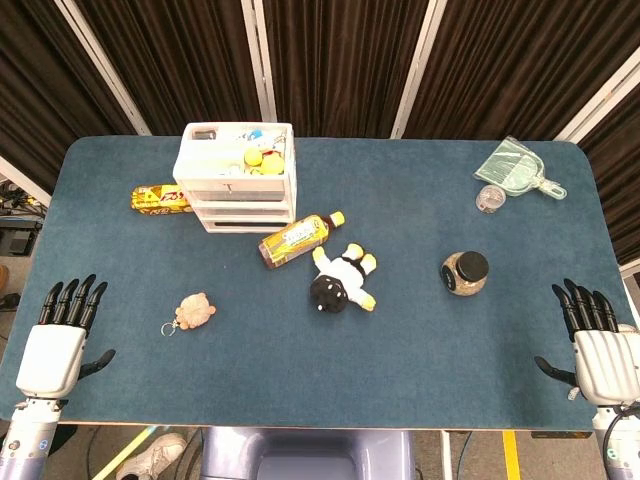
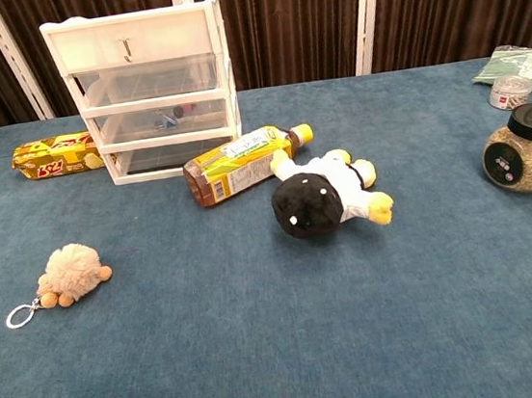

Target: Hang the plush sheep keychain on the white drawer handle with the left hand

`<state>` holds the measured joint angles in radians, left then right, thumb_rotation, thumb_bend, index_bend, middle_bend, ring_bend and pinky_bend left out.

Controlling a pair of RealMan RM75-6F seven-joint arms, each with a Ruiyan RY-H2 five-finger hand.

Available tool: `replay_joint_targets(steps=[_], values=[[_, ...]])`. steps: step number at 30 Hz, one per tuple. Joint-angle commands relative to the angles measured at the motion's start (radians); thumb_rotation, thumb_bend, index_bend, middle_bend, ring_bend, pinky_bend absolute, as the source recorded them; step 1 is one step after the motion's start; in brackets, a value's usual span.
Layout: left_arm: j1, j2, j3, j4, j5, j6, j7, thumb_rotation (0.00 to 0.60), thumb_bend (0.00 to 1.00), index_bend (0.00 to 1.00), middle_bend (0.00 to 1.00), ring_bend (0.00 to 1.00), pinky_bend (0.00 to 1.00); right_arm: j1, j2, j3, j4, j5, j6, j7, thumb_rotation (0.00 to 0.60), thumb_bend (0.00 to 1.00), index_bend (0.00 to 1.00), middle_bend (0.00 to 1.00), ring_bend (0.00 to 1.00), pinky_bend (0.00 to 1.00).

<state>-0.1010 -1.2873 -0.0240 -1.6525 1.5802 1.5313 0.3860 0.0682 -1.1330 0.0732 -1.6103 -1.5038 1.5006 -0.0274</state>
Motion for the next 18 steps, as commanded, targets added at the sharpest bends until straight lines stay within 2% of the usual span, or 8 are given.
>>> replay_joint_targets(steps=[1, 18], values=[[0.0, 0.001, 0.001, 0.0, 0.001, 0.0, 0.001, 0.6, 0.11, 0.0, 0.0, 0.0, 0.0, 0.0, 0.0, 0.001, 0.0, 0.001, 0.001, 0.002, 0.6, 0.01, 0.0, 0.0, 0.0, 0.0], [0.003, 0.004, 0.002, -0.005, 0.001, 0.001, 0.001, 0.6, 0.11, 0.0, 0.0, 0.0, 0.0, -0.001, 0.0, -0.003, -0.004, -0.007, 0.003, -0.001, 0.6, 0.02, 0.0, 0.0, 0.0, 0.0]])
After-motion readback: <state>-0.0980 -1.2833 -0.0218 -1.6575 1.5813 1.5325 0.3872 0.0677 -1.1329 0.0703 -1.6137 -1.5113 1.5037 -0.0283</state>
